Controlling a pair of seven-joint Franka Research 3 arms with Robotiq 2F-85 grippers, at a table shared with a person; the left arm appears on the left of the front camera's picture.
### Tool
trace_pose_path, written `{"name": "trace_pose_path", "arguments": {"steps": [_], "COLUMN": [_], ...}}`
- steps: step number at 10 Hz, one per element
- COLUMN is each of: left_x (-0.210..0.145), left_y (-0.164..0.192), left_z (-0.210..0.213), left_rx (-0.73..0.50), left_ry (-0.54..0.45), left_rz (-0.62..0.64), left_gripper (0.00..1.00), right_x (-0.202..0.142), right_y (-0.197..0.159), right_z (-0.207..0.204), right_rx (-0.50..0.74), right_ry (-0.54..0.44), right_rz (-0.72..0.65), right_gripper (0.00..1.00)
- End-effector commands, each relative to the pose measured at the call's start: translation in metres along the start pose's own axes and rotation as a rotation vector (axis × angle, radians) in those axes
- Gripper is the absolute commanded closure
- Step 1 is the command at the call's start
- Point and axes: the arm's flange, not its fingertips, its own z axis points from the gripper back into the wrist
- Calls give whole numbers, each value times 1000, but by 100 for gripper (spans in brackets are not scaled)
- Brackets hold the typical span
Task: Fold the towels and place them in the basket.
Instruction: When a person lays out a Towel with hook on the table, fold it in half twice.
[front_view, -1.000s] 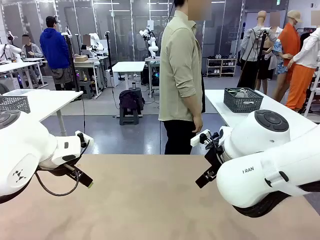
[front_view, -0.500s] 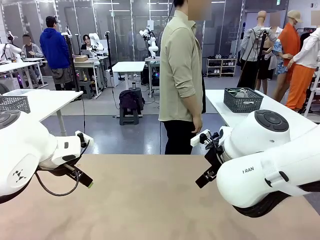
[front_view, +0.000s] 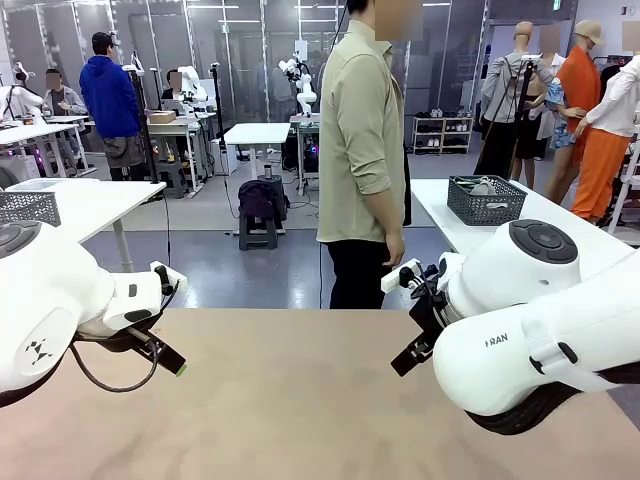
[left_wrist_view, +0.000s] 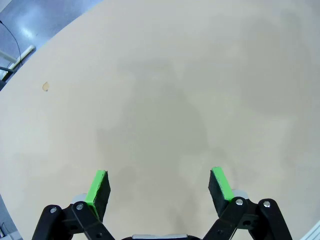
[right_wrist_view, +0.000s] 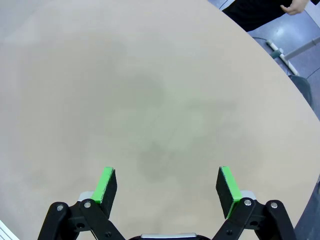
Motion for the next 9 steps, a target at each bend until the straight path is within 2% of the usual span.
{"name": "trace_pose_path", "arguments": {"steps": [1, 4, 6, 9], "left_x": [0, 0, 25, 54], "left_y": [0, 0, -5, 16], "left_z": [0, 0, 25, 96], "left_rx": [0, 0, 1, 2], "left_ry": [0, 0, 1, -64], "left_rz": [0, 0, -16, 9], "left_gripper": [0, 0, 0, 0], "right_x": [0, 0, -7, -18], "right_y": [0, 0, -15, -43], "right_z": [0, 0, 39, 117], "right_rx": [0, 0, 30, 12], "right_ry": [0, 0, -60, -142], "right_rz": [-2, 0, -24, -66], "right_gripper": [0, 0, 0, 0]}}
